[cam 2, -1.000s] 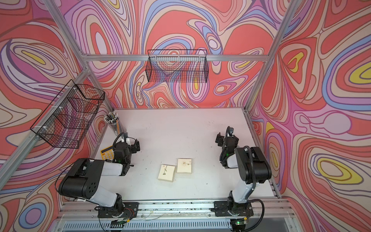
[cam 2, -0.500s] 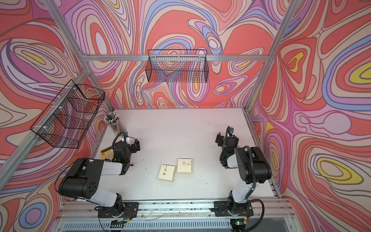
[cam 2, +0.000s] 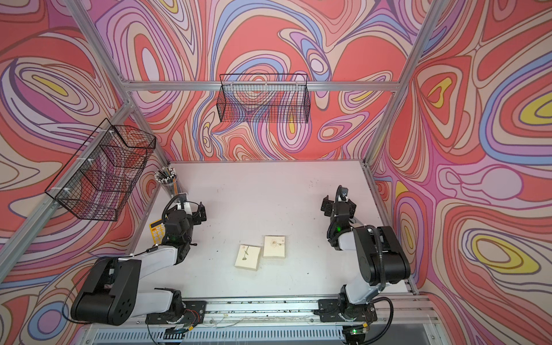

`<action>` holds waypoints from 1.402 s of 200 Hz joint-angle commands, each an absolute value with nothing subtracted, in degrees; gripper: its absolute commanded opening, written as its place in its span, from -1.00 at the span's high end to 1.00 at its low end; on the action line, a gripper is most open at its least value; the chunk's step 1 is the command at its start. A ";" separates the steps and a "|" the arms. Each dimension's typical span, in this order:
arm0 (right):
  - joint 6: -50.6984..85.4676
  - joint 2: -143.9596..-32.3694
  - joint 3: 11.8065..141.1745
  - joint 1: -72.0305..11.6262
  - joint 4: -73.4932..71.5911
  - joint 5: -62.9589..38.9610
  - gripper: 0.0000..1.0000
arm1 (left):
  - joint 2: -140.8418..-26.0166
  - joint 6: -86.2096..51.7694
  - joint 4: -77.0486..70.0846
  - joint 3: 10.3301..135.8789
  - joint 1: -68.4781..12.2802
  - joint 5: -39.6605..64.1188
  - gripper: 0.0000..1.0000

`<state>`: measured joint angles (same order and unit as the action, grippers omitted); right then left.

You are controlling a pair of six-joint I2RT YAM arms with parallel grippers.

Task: Take the rings out of the lift-off lid box
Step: Pick up the jewelry box from the center of the board.

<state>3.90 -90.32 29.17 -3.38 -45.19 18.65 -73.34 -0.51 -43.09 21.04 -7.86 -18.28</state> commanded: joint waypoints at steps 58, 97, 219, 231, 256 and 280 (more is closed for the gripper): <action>19.94 -81.23 53.08 -10.46 15.09 12.93 -0.97 | -58.88 -16.43 1.13 37.09 -21.11 -28.09 -1.00; 26.01 -77.55 57.31 -20.92 32.89 7.71 -0.97 | -57.10 -22.31 12.97 39.98 -23.74 -23.29 -1.00; 43.37 -84.73 59.39 -45.74 39.54 2.21 -0.97 | -56.43 -24.63 15.87 39.64 -23.82 -17.04 -1.00; 43.92 -86.39 60.15 -47.23 40.23 3.54 -0.97 | -56.29 -24.61 15.58 39.47 -23.80 -16.92 -1.00; 44.45 -89.11 61.60 -49.26 41.04 5.26 -0.97 | -56.21 -24.43 15.55 39.21 -23.83 -16.60 -1.00; 45.29 -90.43 61.96 -49.97 40.27 4.80 -0.97 | -56.21 -24.44 15.47 38.77 -23.87 -16.17 -1.00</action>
<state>42.76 -89.32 60.45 -49.28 39.44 3.29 -56.71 -23.66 14.94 39.00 -23.64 -16.80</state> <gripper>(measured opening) 0.984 0.999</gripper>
